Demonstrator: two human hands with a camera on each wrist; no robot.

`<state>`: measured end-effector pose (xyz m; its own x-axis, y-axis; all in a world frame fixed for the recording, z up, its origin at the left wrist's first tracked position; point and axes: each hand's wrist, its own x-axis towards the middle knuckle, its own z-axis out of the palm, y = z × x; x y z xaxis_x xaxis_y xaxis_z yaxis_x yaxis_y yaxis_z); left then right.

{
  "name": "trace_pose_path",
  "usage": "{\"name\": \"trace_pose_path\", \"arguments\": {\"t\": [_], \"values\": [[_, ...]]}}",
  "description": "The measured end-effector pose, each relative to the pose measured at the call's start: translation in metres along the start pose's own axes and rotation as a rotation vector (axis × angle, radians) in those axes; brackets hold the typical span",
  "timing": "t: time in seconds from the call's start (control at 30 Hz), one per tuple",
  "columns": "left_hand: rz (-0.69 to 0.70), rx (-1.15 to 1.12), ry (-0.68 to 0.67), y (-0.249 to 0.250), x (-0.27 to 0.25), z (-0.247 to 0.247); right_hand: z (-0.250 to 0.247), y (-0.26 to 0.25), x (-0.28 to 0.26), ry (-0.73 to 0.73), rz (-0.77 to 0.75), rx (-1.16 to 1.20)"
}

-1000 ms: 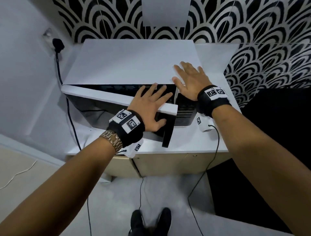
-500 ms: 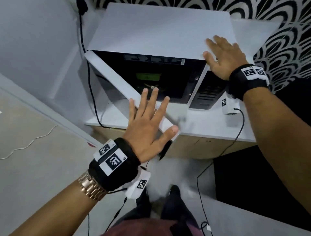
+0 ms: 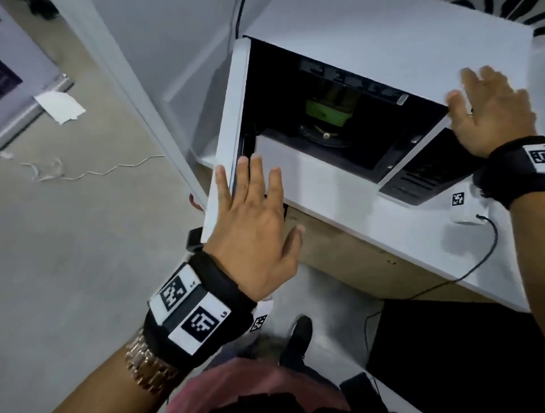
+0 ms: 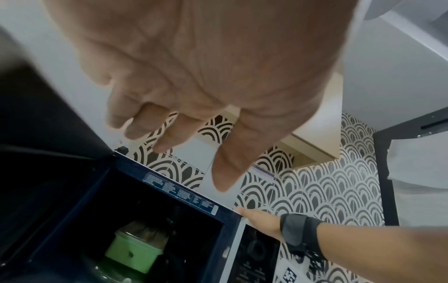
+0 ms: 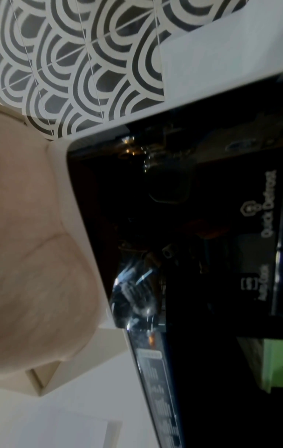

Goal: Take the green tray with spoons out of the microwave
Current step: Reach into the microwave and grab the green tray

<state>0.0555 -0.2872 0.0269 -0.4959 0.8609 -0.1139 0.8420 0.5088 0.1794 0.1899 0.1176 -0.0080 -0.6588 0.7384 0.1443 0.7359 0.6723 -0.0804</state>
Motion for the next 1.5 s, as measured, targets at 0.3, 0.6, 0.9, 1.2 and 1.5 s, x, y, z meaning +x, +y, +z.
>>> {"name": "trace_pose_path", "arguments": {"t": [0.3, 0.6, 0.9, 1.2, 1.5], "values": [[-0.029, -0.213, -0.121, 0.011, 0.066, 0.067, 0.001, 0.002, 0.003, 0.031, -0.022, -0.014], [-0.115, -0.791, 0.066, -0.019, 0.202, 0.109, -0.009, -0.01, -0.01, 0.029, 0.041, 0.022], [-0.331, -0.972, 0.079, -0.003, 0.311, 0.102, -0.008, -0.012, -0.01, 0.037, 0.067, 0.02], [-0.13, -0.513, -0.167, -0.031, 0.378, 0.091, -0.002, -0.008, -0.007, 0.05, 0.089, 0.036], [0.026, -0.288, -0.218, -0.043, 0.394, 0.072, -0.002, -0.009, -0.006, 0.04, 0.101, 0.043]]}}
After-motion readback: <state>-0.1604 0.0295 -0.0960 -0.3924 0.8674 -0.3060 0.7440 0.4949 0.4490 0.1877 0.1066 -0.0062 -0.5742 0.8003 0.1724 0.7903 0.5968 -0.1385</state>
